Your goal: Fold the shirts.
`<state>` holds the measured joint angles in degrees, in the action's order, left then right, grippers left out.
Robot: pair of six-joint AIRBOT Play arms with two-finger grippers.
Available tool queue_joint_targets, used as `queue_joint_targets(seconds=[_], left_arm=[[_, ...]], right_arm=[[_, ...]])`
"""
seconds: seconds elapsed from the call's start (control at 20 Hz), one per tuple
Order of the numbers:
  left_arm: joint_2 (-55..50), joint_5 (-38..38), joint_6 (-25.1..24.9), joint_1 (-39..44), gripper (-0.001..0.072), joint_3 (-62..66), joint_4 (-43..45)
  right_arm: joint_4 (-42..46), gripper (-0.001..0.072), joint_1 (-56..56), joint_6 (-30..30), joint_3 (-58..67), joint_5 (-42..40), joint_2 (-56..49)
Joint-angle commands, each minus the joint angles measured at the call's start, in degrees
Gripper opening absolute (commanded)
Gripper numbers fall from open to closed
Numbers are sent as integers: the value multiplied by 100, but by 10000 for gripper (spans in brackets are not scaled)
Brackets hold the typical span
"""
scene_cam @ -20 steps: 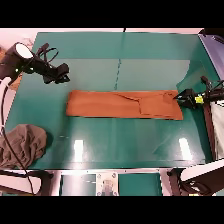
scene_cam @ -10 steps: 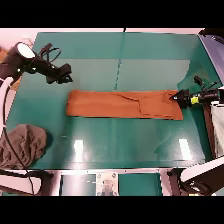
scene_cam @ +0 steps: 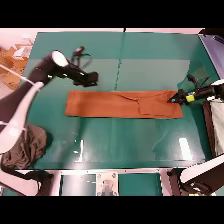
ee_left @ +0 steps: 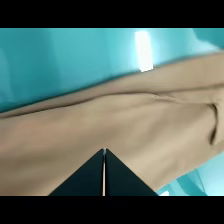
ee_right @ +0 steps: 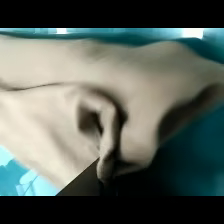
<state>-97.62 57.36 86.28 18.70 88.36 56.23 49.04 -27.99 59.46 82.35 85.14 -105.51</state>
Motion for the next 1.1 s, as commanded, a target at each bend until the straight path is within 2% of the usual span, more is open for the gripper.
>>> queue_joint_targets(seconds=[0.0, 0.1, 0.3, 0.5, 0.7, 0.75, 0.85, 0.95, 1.05], left_arm=[[-715, -702, -455, 820, 27, 35, -890], [-1169, -935, -608, 1266, 27, 192, -1303], [-1816, -990, -619, 1875, 27, 704, -1375], [-1930, -1005, -619, 2000, 27, 758, -1510], [-1910, -968, -623, 1998, 27, 809, -1530], [-1910, -737, -651, 1963, 27, 938, -1517], [-1910, 225, -929, 1755, 27, 1462, -1329], [-1908, 1622, -868, 1381, 27, 2306, -533], [-1897, 2957, -496, 929, 26, 3244, 730]], right_arm=[[-125, 21, 240, 302, 297, 448, 638], [-179, 21, 483, 455, 411, 629, 1163], [-258, 22, 1038, 769, 501, 846, 2081], [-258, 21, 1335, 839, 603, 857, 2653], [-251, 22, 1392, 990, 590, 861, 2750], [-254, 22, 1392, 1023, 592, 859, 2750], [-260, 22, 1401, 1067, 592, 859, 2750], [-306, 22, 1438, 1147, 595, 857, 2752], [-472, 22, 1624, 1196, 595, 833, 2750]])
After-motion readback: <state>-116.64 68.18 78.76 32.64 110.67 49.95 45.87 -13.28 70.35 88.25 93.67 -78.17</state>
